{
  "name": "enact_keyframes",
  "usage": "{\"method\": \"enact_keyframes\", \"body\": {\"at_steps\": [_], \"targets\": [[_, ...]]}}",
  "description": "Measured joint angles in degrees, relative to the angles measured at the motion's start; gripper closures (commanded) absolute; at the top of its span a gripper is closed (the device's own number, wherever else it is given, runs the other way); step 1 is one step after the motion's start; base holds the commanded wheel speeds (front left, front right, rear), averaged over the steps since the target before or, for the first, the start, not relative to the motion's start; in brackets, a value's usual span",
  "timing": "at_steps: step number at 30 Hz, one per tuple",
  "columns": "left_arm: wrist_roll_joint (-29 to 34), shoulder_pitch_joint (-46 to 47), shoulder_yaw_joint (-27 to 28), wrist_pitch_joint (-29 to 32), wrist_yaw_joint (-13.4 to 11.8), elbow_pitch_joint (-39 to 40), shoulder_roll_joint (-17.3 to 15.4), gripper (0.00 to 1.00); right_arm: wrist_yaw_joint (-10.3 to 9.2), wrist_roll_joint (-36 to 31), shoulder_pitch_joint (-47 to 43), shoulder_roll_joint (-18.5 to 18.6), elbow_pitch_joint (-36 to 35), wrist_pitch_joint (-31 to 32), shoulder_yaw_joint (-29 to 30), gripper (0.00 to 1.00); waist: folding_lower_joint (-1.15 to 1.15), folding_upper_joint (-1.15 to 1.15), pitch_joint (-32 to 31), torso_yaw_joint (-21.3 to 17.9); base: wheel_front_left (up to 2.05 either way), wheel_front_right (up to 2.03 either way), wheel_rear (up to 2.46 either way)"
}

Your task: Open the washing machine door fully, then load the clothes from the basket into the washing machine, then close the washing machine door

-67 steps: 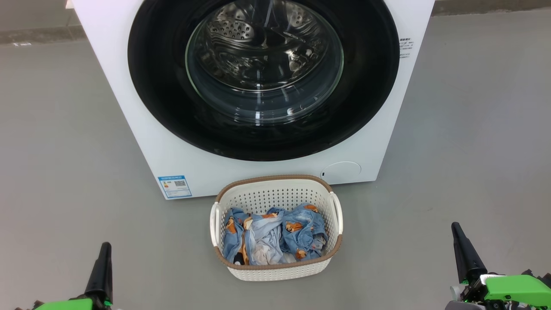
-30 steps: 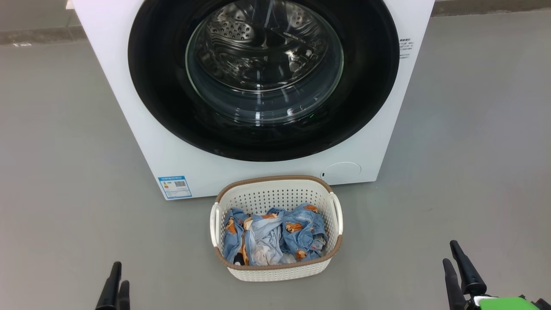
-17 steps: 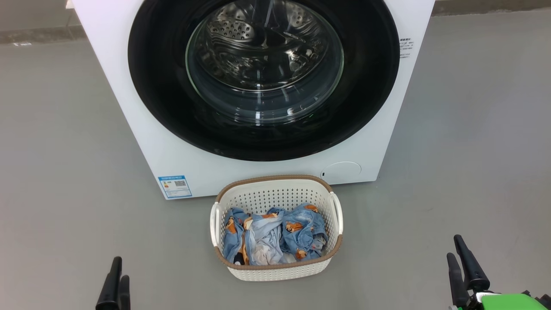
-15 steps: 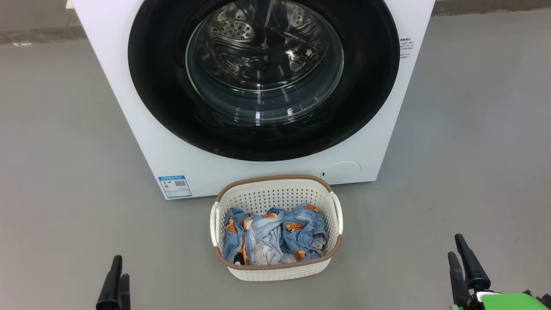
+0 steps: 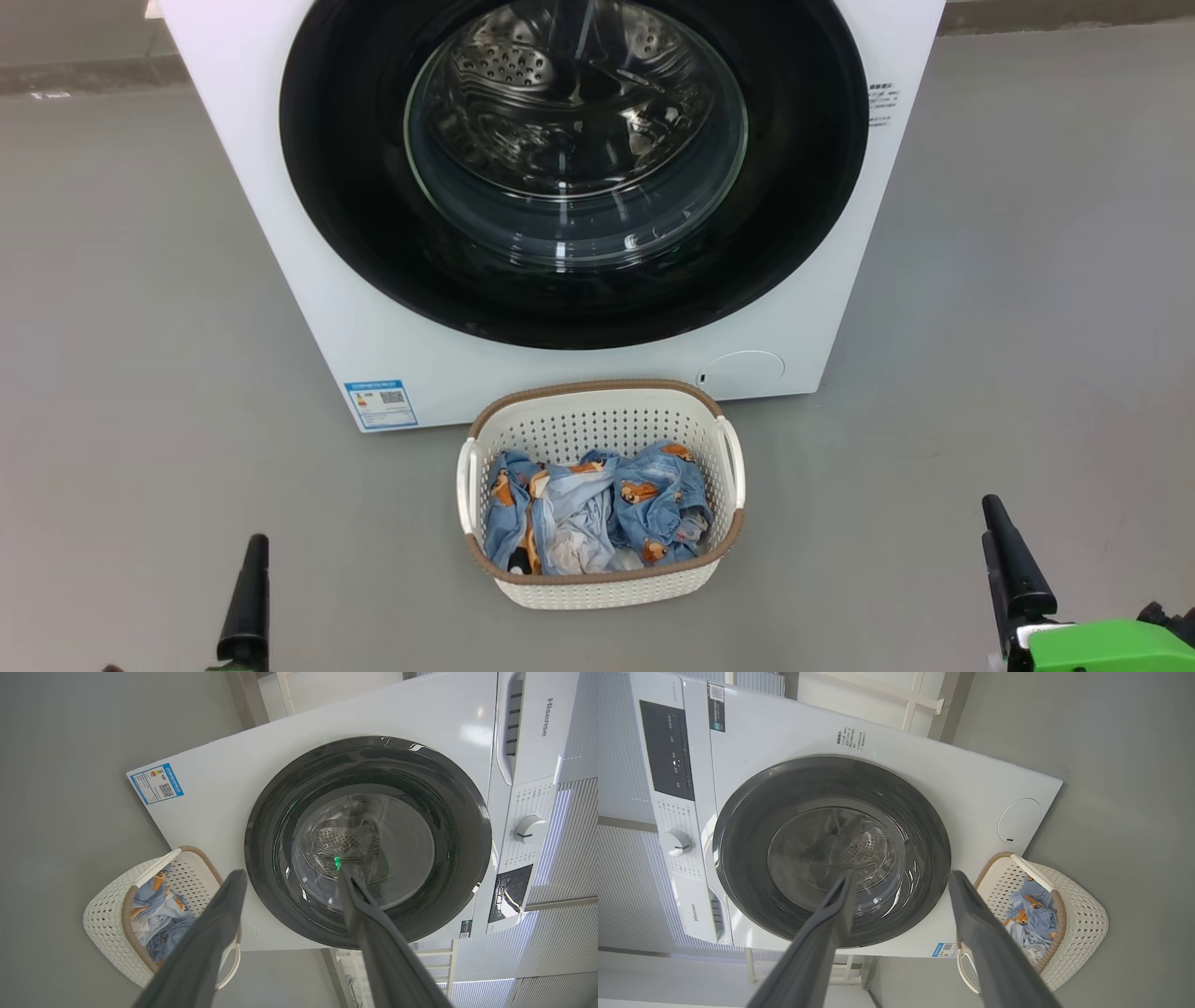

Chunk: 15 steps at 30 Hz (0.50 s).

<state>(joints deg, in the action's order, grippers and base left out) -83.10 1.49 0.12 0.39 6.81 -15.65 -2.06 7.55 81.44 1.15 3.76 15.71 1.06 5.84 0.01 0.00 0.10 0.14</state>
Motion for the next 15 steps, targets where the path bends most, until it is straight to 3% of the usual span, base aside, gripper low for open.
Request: {"method": "enact_keyframes", "body": {"at_steps": [15], "targets": [[17.26, 0.43, -0.89, -2.58, -0.11, 1.62, -0.8, 0.0, 0.0, -18.68, 0.21, 1.16, -0.76, -2.27, -1.34, 0.0, 0.0, 0.0, 0.32, 0.35, 0.0, 0.0, 0.0]]}}
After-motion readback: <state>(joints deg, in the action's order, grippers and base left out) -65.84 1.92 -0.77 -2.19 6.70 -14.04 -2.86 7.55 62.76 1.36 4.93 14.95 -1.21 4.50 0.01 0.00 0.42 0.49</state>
